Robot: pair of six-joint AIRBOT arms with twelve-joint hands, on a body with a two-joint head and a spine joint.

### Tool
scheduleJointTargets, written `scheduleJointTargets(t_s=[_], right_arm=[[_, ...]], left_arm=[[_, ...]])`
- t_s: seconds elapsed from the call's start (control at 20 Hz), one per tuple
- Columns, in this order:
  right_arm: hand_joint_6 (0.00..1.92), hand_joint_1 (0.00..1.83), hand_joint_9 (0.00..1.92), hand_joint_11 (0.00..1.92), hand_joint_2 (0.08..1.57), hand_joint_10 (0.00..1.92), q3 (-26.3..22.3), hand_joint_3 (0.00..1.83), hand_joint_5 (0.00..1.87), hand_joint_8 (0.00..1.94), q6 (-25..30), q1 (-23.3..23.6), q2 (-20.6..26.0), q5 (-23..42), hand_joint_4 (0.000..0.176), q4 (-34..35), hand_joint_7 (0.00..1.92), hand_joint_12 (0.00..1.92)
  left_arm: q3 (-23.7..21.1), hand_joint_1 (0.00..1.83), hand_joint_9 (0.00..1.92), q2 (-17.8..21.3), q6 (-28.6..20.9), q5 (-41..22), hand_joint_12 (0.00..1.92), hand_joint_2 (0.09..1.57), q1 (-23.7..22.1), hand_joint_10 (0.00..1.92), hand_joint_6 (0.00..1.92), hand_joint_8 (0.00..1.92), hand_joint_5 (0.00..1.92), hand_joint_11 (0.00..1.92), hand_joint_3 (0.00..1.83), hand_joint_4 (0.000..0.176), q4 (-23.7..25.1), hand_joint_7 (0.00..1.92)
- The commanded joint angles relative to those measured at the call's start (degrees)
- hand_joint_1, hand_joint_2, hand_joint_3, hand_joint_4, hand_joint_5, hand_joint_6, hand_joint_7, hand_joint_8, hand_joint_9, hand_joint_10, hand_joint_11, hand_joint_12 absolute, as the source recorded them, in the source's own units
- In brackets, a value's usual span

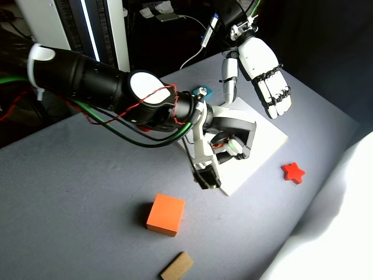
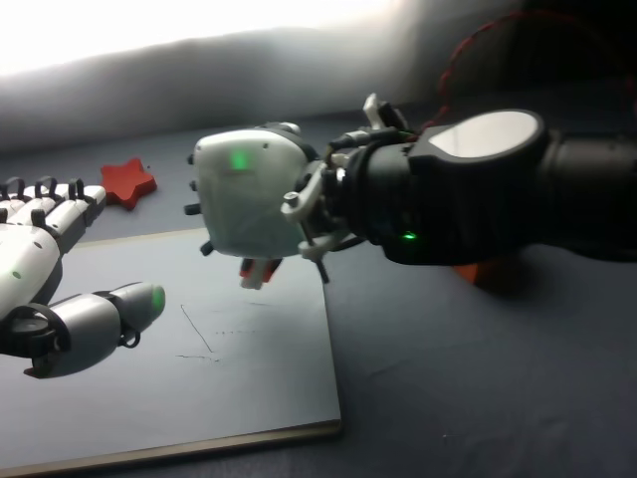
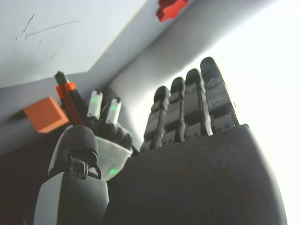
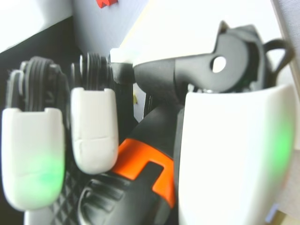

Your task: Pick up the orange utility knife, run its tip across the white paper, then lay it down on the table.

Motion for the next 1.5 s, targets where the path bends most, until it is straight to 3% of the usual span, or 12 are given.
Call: scheduleJointTargets(t_s=[0.0, 0.2, 0.3, 0.35, 0.5, 0.55, 0.6, 0.65, 0.75, 0.85, 1.1, 1.45], right_arm=[[1.92, 1.52, 1.92, 1.92, 1.02, 1.92, 1.0, 0.81, 1.72, 1.94, -1.2, 1.2, -0.5, 1.2, 0.176, 0.0, 1.92, 1.92], [1.92, 1.53, 1.92, 1.92, 1.02, 1.92, 3.8, 0.81, 1.71, 1.94, -2.3, 1.2, -3.2, 1.4, 0.176, 0.2, 1.92, 1.92], [1.92, 1.54, 1.92, 1.92, 1.01, 1.92, 4.3, 0.83, 1.71, 1.94, -2.8, 1.2, -4.4, 0.3, 0.176, 2.5, 1.92, 1.92], [1.92, 1.53, 1.92, 1.92, 1.01, 1.92, 4.2, 0.84, 1.71, 1.94, -2.8, 1.0, -4.7, 0.7, 0.176, 3.2, 1.92, 1.92], [1.92, 1.53, 1.92, 1.92, 1.01, 1.92, 4.1, 0.84, 1.71, 1.94, -2.9, 0.2, -4.1, 6.0, 0.176, 7.8, 1.91, 1.92], [1.92, 1.54, 1.92, 1.92, 1.00, 1.92, 4.1, 0.84, 1.71, 1.94, -7.3, -0.2, -3.7, 7.4, 0.176, 13.5, 1.92, 1.92], [1.92, 1.54, 1.92, 1.92, 1.00, 1.92, 4.3, 0.84, 1.72, 1.94, -25.4, -1.4, -3.4, 12.5, 0.176, 29.4, 1.92, 1.92], [1.92, 1.55, 1.92, 1.92, 1.00, 1.92, 4.6, 0.83, 1.72, 1.94, -35.3, -2.7, -3.2, 17.0, 0.176, 34.6, 1.92, 1.92], [1.92, 1.55, 1.92, 1.92, 1.00, 1.92, 4.3, 0.83, 1.71, 1.94, -40.3, -4.0, -3.0, 16.6, 0.176, 36.6, 1.92, 1.92], [1.92, 1.54, 1.92, 1.92, 1.01, 1.92, 4.6, 0.83, 1.71, 1.94, -49.8, -5.7, -3.5, 18.5, 0.176, 41.8, 1.91, 1.92], [1.92, 1.55, 1.92, 1.92, 1.00, 1.92, 7.2, 0.85, 1.69, 1.94, -55.6, -6.9, -5.3, 23.4, 0.176, 45.1, 1.91, 1.92], [1.92, 1.55, 1.92, 1.92, 0.99, 1.92, 7.9, 0.84, 1.71, 1.94, -59.1, -7.7, -5.8, 25.7, 0.176, 50.9, 1.92, 1.92]], left_arm=[[0.6, 0.00, 0.04, 0.1, -0.1, -5.4, 0.34, 1.28, -0.2, 0.00, 0.01, 0.00, 0.04, 0.00, 0.00, 0.000, 2.7, 0.04], [1.7, 0.00, 0.03, 0.1, -0.5, -5.4, 0.29, 1.27, 0.2, 0.00, 0.00, 0.00, 0.01, 0.00, 0.00, 0.000, 1.9, 0.03], [3.0, 0.00, 0.06, 0.1, -0.8, -5.4, 0.38, 1.28, 0.7, 0.01, 0.01, 0.01, 0.05, 0.00, 0.00, 0.000, 1.3, 0.06], [3.7, 0.00, 0.03, 0.1, -1.1, -5.4, 0.32, 1.28, 1.0, 0.01, 0.00, 0.00, 0.03, 0.00, 0.00, 0.000, 0.9, 0.03], [5.4, 0.00, 0.02, 0.1, -1.6, -6.1, 0.26, 1.28, 1.7, 0.00, 0.00, 0.00, 0.01, 0.00, 0.00, 0.000, 0.0, 0.02], [5.9, 0.00, 0.03, 0.1, -1.7, -6.1, 0.32, 1.28, 1.8, 0.01, 0.01, 0.01, 0.03, 0.00, 0.00, 0.000, -0.1, 0.04], [6.3, 0.00, 0.04, 0.1, -1.7, -6.1, 0.35, 1.28, 1.9, 0.01, 0.01, 0.01, 0.03, 0.00, 0.00, 0.000, -0.5, 0.05], [6.5, 0.00, 0.03, 0.1, -1.7, -6.3, 0.29, 1.28, 1.9, 0.00, 0.00, 0.00, 0.03, 0.00, 0.00, 0.000, -0.7, 0.04], [6.8, 0.00, 0.03, 0.1, -1.7, -6.7, 0.31, 1.28, 2.0, 0.00, 0.00, 0.00, 0.02, 0.00, 0.00, 0.000, -1.1, 0.05], [6.9, 0.00, 0.05, 0.1, -1.8, -6.8, 0.38, 1.28, 2.1, 0.01, 0.00, 0.00, 0.03, 0.00, 0.00, 0.000, -1.3, 0.05], [7.5, 0.00, 0.03, 0.1, -2.0, -6.9, 0.35, 1.28, 2.4, 0.01, 0.01, 0.00, 0.03, 0.00, 0.00, 0.000, -1.5, 0.05], [7.6, 0.00, 0.04, 0.1, -2.0, -6.9, 0.33, 1.28, 2.5, 0.00, 0.01, 0.00, 0.04, 0.00, 0.00, 0.000, -1.6, 0.05]])
